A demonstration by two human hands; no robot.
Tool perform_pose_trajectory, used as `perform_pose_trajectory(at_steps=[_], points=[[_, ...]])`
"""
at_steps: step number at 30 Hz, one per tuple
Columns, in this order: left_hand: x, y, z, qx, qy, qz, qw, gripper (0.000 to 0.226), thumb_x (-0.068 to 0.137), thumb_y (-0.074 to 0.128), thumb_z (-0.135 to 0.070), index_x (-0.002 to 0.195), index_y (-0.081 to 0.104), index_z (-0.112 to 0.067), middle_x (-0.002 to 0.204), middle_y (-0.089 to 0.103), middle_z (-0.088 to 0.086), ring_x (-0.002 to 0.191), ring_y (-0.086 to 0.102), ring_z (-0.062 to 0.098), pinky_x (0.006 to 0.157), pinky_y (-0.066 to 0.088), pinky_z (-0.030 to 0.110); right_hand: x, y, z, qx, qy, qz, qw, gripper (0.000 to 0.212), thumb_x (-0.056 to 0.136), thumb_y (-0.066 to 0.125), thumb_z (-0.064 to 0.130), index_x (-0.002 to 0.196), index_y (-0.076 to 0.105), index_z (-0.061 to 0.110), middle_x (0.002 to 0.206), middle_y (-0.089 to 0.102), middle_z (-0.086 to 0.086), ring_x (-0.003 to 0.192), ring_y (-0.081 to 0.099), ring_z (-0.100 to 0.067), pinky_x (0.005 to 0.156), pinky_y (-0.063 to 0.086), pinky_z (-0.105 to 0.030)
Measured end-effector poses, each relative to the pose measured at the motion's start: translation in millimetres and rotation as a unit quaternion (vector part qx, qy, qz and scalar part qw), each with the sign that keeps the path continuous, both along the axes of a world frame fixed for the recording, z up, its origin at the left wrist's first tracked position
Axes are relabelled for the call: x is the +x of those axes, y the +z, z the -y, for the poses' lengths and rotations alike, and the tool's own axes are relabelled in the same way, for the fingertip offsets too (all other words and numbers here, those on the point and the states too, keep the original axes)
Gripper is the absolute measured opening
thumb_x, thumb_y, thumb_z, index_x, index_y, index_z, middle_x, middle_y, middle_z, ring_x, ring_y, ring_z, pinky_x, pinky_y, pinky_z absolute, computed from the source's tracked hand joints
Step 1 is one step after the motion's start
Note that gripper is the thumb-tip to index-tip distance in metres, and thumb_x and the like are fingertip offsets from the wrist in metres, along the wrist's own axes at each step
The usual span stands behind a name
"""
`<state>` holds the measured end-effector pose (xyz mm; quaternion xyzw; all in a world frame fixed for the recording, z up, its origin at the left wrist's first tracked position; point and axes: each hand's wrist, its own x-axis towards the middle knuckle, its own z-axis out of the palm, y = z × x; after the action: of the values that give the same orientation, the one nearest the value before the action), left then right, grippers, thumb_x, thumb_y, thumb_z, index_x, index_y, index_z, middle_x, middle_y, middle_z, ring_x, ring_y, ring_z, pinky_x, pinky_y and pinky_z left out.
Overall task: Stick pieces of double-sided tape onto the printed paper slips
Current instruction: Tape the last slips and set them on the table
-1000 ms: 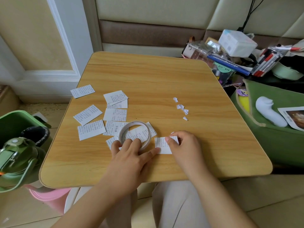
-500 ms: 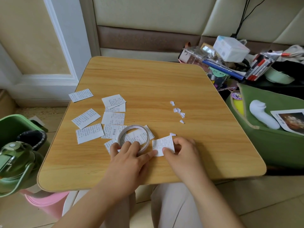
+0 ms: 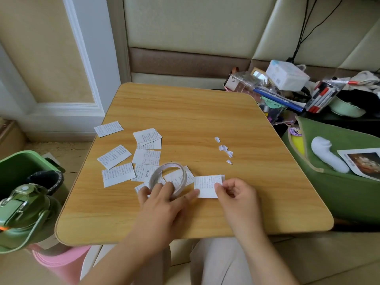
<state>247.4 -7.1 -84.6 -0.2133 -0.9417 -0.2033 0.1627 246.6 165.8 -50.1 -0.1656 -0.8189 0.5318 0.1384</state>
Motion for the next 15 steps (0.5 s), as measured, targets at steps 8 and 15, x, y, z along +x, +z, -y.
perform_pose_trajectory(at_steps=[8,15], points=[[12.4,81.1,-8.2,0.385,0.07,0.135,0.91,0.028,0.075,0.05,-0.066,0.085,0.07,-0.049,0.071,0.037,-0.01,0.069,0.048,0.008,0.074,0.034,0.013,25.7,60.5,0.6,-0.19,0.089,-0.12,0.97,0.02,0.077,0.079,0.021,0.063,0.064,0.019,0.059,0.061,0.006,0.057,0.051,-0.004,0.058,0.041,-0.012],[16.7,107.3,-20.1,0.601,-0.034,0.256,0.757,0.037,0.057,0.073,-0.053,0.074,0.075,-0.019,0.073,0.048,0.01,0.071,0.037,0.021,0.068,0.028,0.035,39.8,79.6,9.2,-0.234,0.096,-0.14,0.957,0.006,0.065,0.075,0.026,0.065,0.07,0.025,0.069,0.072,-0.003,0.064,0.064,-0.009,0.062,0.05,-0.016]])
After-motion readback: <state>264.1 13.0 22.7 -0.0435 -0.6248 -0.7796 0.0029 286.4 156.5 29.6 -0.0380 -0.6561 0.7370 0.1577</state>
